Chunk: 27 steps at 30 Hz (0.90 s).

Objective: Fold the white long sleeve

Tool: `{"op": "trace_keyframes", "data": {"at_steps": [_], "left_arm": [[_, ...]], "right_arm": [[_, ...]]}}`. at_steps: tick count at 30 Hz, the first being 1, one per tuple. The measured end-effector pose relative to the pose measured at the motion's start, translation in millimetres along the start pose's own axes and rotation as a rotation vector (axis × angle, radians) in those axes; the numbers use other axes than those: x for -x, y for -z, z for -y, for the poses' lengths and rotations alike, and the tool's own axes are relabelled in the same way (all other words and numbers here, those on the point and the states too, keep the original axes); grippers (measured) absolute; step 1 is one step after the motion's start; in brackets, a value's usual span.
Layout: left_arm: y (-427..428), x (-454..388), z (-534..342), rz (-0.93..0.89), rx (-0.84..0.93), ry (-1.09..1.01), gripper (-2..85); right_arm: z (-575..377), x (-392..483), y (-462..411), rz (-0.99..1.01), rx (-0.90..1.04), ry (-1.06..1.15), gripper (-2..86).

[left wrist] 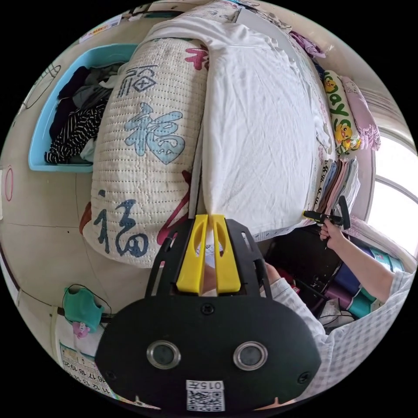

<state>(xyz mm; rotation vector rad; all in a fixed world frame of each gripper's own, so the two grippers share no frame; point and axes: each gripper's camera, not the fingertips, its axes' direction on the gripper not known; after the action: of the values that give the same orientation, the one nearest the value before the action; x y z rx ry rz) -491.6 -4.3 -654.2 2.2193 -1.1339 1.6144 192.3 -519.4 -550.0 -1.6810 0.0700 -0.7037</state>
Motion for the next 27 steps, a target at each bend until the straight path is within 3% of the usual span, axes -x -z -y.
{"op": "trace_keyframes", "data": {"at_steps": [8, 13, 17, 20, 24, 27], "left_arm": [[-12.7, 2.1, -5.1, 0.047, 0.033, -0.006, 0.1], [5.2, -6.6, -9.8, 0.113, -0.021, 0.070, -0.6], [17.4, -64.4, 6.3, 0.137, -0.139, -0.038, -0.7], [-14.7, -124.2, 27.4, 0.124, -0.125, -0.143, -0.7], [-87.3, -204.8, 49.4, 0.110, -0.067, -0.221, -0.8], [-138.2, -239.5, 56.4, 0.147, -0.005, -0.241, -0.8]], "right_arm": [[1.7, 10.4, -12.3, 0.003, 0.016, -0.053, 0.5], [-6.2, 7.4, -26.6, 0.015, 0.004, 0.048, 0.5], [-25.7, 1.3, -42.7, 0.021, -0.063, 0.093, 0.5], [-45.1, -3.6, -55.7, 0.017, -0.125, 0.105, 0.6], [-49.7, -19.6, -60.0, 0.052, -0.069, 0.236, 0.9], [-59.7, -63.3, -6.2, 0.172, -0.325, 0.305, 1.2]]}}
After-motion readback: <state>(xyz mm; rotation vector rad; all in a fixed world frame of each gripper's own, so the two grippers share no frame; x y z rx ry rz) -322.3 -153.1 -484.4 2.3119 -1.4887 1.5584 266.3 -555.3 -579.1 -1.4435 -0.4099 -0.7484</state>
